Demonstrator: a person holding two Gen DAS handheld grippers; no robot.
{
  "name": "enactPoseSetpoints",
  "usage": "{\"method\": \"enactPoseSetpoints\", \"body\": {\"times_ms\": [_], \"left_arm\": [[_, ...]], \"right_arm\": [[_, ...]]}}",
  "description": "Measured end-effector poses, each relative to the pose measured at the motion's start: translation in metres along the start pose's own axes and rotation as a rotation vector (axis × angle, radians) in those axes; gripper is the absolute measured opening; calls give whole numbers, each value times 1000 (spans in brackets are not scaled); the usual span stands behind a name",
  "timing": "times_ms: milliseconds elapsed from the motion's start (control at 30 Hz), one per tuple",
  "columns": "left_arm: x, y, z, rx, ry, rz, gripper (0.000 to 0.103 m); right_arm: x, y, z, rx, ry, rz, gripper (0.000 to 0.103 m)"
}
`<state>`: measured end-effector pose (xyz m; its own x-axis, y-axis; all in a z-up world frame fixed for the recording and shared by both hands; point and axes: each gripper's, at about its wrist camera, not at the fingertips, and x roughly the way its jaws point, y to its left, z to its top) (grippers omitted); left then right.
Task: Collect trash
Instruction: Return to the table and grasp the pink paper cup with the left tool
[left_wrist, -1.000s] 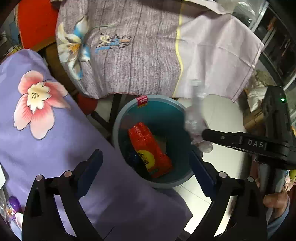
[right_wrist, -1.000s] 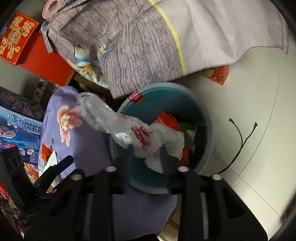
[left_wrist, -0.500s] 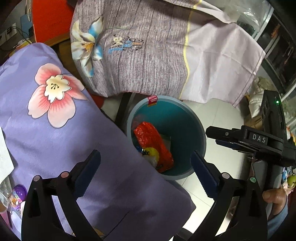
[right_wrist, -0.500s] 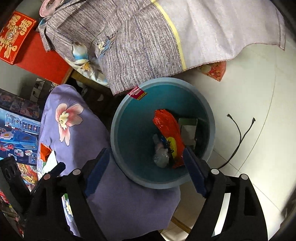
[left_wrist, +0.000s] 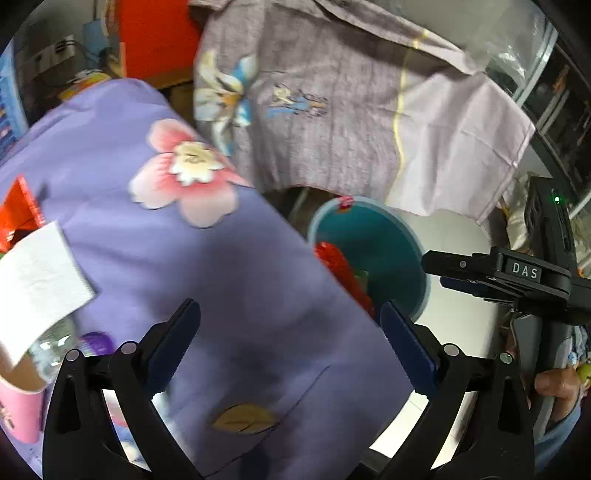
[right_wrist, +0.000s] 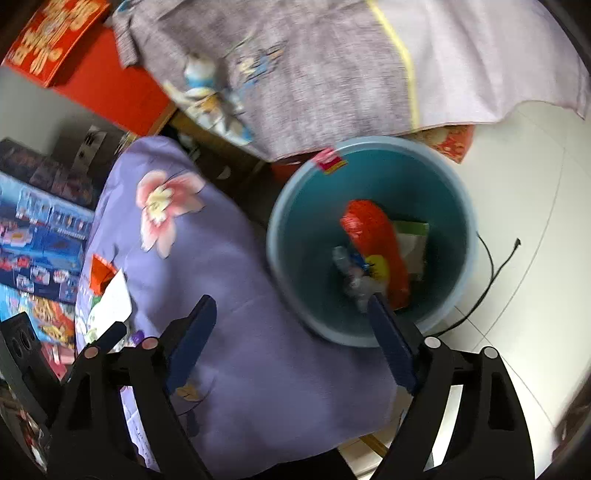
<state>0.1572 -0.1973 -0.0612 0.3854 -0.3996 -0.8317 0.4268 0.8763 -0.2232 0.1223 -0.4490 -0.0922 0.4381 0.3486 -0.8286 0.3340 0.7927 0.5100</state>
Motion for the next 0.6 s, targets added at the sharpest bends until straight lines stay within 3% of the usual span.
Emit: {"method": "enactPoseSetpoints", "body": {"times_ms": [367, 433, 600], "left_arm": [[-61, 81, -28, -57, -68, 98, 99], [-73, 96, -35, -57, -82, 116, 99], [-105, 143, -55, -44, -109, 193, 99]], "right_arm": [[19, 73, -27, -102, 60, 5, 82], [23, 88, -34, -123, 72, 0, 87], [37, 123, -48, -173, 108, -17, 87]]}}
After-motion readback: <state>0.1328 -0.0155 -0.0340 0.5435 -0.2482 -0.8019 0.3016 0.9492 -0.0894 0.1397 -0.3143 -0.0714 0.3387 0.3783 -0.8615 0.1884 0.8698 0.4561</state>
